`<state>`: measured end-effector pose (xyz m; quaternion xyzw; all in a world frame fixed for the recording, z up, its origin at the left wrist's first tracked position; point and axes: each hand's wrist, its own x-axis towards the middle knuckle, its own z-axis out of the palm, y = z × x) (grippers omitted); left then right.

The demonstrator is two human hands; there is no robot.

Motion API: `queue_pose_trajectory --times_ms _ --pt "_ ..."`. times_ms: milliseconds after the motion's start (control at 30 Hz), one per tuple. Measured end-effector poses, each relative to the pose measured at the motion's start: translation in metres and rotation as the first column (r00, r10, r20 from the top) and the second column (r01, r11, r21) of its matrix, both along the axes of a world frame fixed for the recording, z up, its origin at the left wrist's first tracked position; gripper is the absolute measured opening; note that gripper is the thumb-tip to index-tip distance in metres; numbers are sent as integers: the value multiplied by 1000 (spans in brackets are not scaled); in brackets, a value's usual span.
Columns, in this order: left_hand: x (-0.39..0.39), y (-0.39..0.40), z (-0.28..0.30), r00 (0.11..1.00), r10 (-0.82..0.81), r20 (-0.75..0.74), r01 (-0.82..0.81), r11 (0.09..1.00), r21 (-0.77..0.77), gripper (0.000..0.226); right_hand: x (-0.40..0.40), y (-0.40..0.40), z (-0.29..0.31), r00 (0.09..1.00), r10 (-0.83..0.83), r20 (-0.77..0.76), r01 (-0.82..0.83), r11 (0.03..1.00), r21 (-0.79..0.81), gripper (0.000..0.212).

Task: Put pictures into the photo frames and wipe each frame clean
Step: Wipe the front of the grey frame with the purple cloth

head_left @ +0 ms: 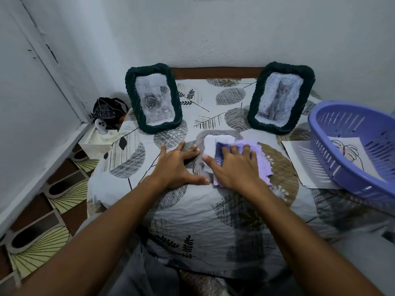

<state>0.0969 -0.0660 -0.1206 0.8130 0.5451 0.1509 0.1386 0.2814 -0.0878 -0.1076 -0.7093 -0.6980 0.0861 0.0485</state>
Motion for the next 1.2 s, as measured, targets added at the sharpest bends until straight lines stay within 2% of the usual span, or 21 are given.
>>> queue_pose_trajectory --times_ms 300,533,833,1033,1200 --pt "-1 -3 2 1000 -15 4 15 1000 -16 119 -8 38 5 997 -48 -53 45 997 -57 101" --pt "1 -2 0 1000 2 8 -2 1000 7 119 9 -6 0 998 55 -35 -56 998 -9 101" --pt "0 -3 1 1000 -16 15 16 1000 23 122 7 -59 5 996 84 -43 -86 996 -27 108" --pt "0 -3 3 1000 -30 -8 30 1000 4 120 10 -6 4 997 69 -29 -70 997 -40 103" --pt "-1 -4 3 1000 -21 2 21 1000 -5 120 11 31 10 996 72 -45 -75 995 -64 107"
